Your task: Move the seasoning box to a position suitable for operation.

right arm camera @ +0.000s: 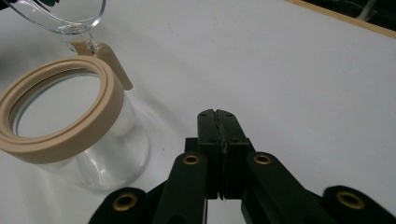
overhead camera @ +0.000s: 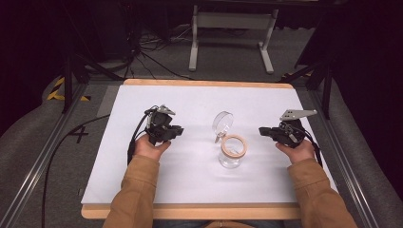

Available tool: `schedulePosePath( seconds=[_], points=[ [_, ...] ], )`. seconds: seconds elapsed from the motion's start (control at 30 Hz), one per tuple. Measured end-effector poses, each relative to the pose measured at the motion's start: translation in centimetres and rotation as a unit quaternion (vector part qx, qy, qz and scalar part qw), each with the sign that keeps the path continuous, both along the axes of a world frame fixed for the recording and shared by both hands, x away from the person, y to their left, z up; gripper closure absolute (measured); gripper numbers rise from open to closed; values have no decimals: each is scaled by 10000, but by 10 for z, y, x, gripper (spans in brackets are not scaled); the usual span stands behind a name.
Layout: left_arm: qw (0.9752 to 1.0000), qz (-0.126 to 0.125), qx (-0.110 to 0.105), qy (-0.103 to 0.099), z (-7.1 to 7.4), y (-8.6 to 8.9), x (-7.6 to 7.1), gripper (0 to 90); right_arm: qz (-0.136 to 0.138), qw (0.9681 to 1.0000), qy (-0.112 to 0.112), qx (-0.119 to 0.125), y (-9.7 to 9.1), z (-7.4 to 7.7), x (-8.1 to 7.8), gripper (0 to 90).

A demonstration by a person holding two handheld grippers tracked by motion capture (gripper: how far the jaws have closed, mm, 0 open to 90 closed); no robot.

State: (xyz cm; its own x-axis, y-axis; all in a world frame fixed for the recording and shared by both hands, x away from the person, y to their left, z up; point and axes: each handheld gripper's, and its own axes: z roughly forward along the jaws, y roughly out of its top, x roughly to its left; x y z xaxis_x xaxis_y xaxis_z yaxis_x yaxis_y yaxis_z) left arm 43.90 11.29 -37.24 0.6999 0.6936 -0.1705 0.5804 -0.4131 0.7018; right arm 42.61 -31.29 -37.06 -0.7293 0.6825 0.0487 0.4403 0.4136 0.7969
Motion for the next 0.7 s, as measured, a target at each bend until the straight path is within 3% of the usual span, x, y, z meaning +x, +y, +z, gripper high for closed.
schedulePosePath(
  seconds=[0.2,0.47,0.7],
  points=[
    [9999,-111,-15,16,5,0,-2,752,82,10000,7,34,3,1,-1,893],
    [9989,-378,-247,-154,19,-1,-12,725,338,9994,-18,109,8,3,-4,893],
    [9980,-539,-275,-198,30,-4,-19,712,551,9985,28,47,17,-1,-5,892]
  ],
)
